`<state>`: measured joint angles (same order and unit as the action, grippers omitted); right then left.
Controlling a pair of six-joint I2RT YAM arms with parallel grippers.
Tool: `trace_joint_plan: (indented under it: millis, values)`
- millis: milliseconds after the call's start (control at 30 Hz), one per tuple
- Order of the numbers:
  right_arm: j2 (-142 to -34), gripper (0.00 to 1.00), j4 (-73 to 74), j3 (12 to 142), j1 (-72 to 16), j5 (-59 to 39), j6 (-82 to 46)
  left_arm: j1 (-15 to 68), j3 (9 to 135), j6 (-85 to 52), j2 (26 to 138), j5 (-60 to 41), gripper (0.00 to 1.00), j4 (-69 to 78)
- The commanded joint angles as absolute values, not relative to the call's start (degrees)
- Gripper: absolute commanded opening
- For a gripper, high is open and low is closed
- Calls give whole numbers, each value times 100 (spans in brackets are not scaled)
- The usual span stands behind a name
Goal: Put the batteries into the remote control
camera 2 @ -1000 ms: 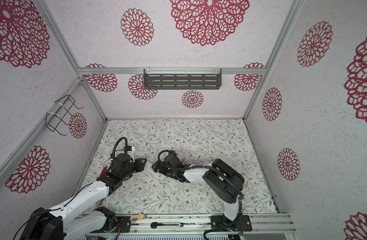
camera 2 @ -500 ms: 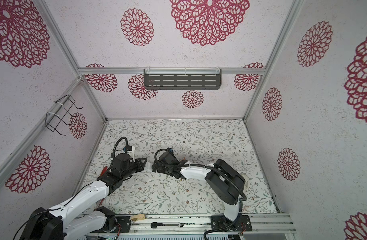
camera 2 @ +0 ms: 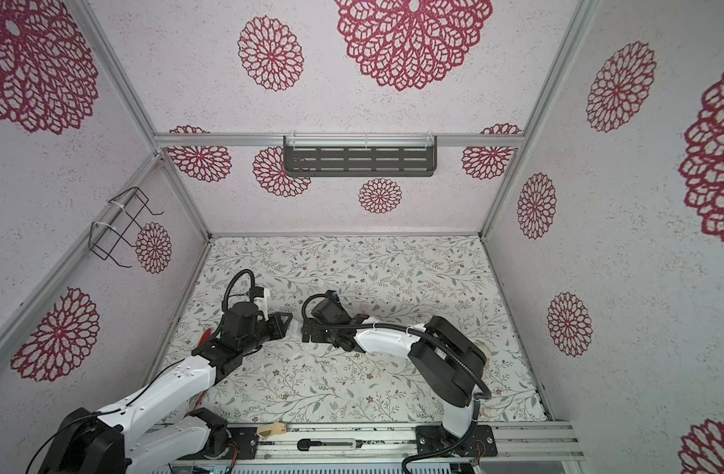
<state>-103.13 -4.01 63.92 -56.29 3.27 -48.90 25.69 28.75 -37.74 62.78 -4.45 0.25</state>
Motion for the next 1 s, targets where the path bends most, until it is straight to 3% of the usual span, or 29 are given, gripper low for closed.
trace_joint_plan:
  millis: [0,967]
  values:
    - [-10500,98,-1915,6178,-5618,534,-4453,2808,2706,-3498,6518,-960,0,-927]
    - [-9478,98,-2452,5959,-5241,932,-4240,2826,2769,-3436,6636,-879,0,-976]
